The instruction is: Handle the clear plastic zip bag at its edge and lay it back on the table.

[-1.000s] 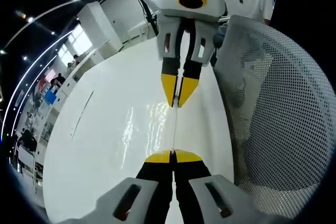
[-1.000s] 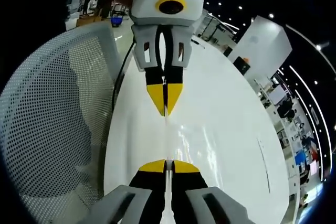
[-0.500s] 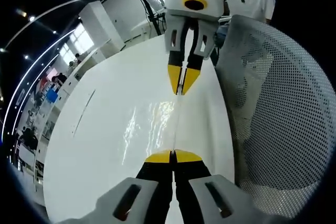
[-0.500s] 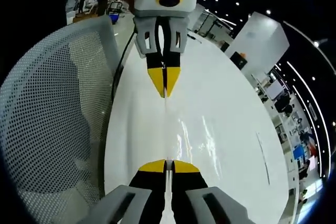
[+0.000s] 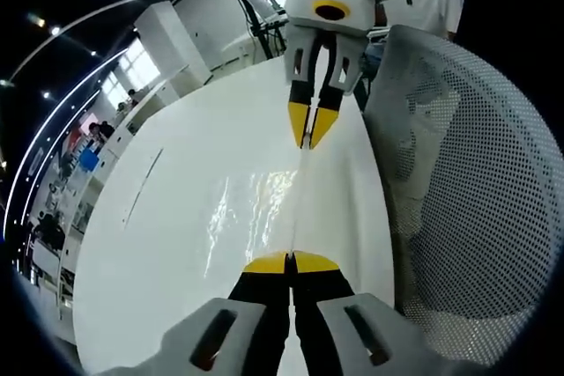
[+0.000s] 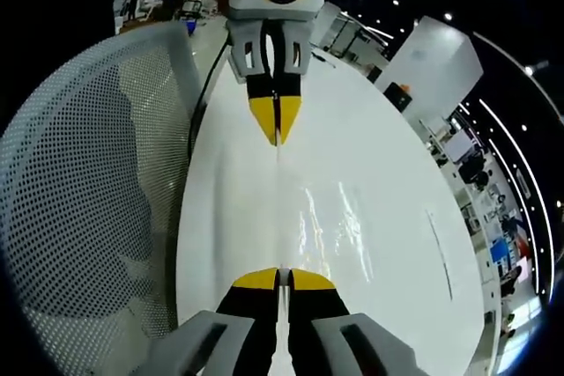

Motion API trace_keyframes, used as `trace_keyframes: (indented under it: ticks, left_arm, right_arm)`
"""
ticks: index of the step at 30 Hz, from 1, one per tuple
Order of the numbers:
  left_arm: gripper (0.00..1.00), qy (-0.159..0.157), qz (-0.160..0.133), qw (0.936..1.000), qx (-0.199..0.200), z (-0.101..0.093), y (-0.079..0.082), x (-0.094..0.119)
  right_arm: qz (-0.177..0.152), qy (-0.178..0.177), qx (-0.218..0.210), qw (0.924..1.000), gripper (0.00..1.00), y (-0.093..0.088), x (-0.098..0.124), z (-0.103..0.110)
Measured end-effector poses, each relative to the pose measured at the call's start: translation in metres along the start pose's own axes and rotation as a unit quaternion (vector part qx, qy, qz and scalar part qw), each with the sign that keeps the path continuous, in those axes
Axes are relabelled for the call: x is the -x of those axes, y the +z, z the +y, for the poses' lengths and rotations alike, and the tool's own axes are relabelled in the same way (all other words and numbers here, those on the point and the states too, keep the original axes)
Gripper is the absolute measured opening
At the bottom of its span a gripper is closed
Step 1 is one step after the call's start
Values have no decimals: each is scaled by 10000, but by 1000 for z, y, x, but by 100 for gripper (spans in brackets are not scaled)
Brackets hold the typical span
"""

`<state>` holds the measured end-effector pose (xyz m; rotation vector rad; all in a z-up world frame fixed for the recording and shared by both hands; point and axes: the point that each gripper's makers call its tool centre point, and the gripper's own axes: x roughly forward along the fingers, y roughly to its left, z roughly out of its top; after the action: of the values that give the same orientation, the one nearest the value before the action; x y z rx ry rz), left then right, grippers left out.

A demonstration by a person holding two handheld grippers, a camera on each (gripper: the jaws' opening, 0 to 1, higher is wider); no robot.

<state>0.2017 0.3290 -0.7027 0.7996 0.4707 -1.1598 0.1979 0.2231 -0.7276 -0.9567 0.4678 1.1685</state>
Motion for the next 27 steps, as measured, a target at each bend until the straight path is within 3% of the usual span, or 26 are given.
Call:
trace_keyframes:
  ticks: [9, 11, 17, 21, 27]
  left_arm:
    - [0, 22, -28, 9998, -190, -4, 3, 2]
    - [0, 23, -60, 9997, -215, -5, 4, 2]
    - [0, 74, -67, 9991, -413, -11, 8, 2]
    - [0, 77, -64, 9988, -470, -12, 10, 1]
    - [0, 117, -55, 9982, -578, -14, 13, 0]
  right_arm:
    - [263, 284, -162, 9991, 0, -1, 1, 7]
    - [286, 270, -205, 9990, 5, 2, 4, 5]
    - [28, 471, -465, 9978, 17, 21, 15, 2]
    - [-125, 660, -457, 9967, 17, 37, 21, 2]
    - [-306, 600, -441, 9968, 14, 51, 20, -8]
